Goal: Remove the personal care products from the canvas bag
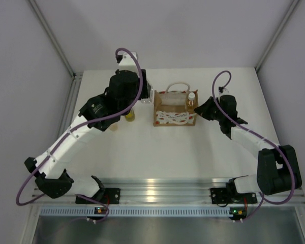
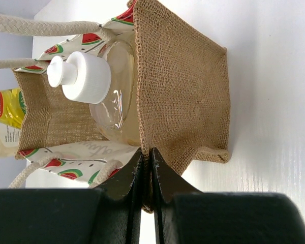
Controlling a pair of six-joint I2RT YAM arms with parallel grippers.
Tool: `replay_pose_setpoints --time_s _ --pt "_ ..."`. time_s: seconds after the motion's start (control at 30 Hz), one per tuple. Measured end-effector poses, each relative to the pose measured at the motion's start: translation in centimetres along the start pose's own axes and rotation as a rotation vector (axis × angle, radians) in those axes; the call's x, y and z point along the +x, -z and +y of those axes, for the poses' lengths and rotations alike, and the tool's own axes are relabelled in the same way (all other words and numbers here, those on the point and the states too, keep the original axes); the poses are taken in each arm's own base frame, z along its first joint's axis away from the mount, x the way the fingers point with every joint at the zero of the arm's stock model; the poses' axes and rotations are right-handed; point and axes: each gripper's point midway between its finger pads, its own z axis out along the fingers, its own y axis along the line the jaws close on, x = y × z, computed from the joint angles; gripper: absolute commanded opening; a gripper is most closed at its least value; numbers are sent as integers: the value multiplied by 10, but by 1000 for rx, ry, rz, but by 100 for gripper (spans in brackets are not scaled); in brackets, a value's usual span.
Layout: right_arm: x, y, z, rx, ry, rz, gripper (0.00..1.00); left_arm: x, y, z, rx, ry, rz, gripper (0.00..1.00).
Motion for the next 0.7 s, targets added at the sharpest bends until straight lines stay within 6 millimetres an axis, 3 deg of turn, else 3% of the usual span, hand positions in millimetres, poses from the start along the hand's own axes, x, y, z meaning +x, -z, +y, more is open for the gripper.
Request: replay_pose_setpoints --time_s 0.17,0.7 --pt "-1 0 1 1 1 1 8 38 8 24 -58 -35 77 0" --pt "-1 0 0 9 0 5 8 181 -31 57 -181 -116 322 0"
